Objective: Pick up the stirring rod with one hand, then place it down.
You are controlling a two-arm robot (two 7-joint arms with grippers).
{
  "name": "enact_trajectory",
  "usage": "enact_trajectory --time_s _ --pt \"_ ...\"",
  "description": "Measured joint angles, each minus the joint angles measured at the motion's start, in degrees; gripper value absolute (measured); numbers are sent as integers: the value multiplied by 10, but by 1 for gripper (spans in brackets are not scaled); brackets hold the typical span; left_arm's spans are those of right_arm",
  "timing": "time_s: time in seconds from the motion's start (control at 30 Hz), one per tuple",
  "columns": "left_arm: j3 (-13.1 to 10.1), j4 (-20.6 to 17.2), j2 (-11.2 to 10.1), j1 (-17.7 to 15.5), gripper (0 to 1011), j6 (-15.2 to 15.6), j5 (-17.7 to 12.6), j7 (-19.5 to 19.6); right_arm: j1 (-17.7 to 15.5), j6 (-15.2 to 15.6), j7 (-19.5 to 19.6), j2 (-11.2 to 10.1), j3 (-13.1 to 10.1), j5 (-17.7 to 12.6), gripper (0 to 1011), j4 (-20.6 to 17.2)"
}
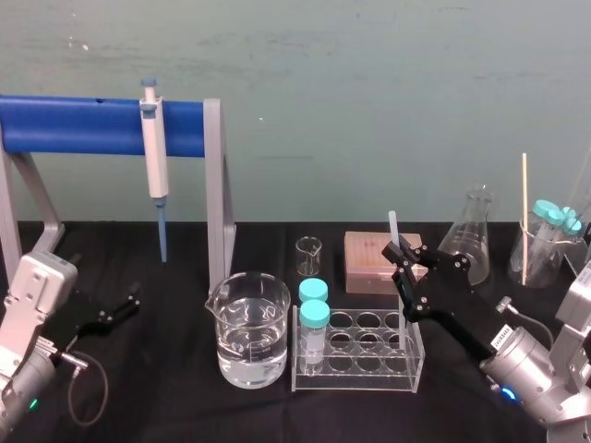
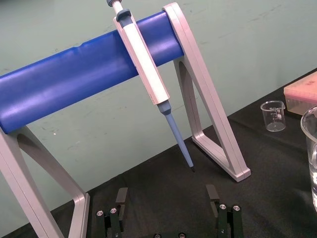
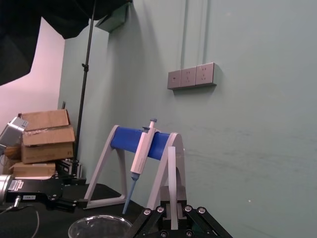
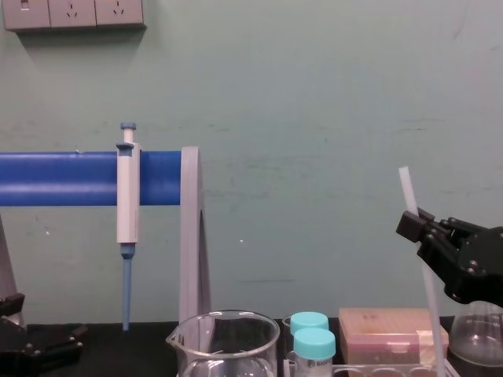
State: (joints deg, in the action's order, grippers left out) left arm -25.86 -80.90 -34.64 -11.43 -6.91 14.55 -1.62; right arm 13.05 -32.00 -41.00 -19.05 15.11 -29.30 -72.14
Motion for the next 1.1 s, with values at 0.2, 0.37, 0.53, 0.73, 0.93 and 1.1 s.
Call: enact_trajectory --time_s 0.2,0.37,0.53,0.73,0.93,1.1 --pt "0 0 0 0 1000 0 0 0 8 3 -5 3 2 -5 66 16" --pt "0 0 0 0 1000 0 0 0 13 12 -8 6 3 -12 66 29" --pt "0 0 0 0 1000 0 0 0 17 26 -9 8 5 -17 66 45" --pt "0 0 0 0 1000 0 0 0 20 40 -8 9 10 -16 66 55" --pt "0 0 0 0 1000 0 0 0 20 48 -1 7 15 -7 66 59" --pt "0 0 0 0 1000 0 0 0 20 53 4 5 17 1 66 62"
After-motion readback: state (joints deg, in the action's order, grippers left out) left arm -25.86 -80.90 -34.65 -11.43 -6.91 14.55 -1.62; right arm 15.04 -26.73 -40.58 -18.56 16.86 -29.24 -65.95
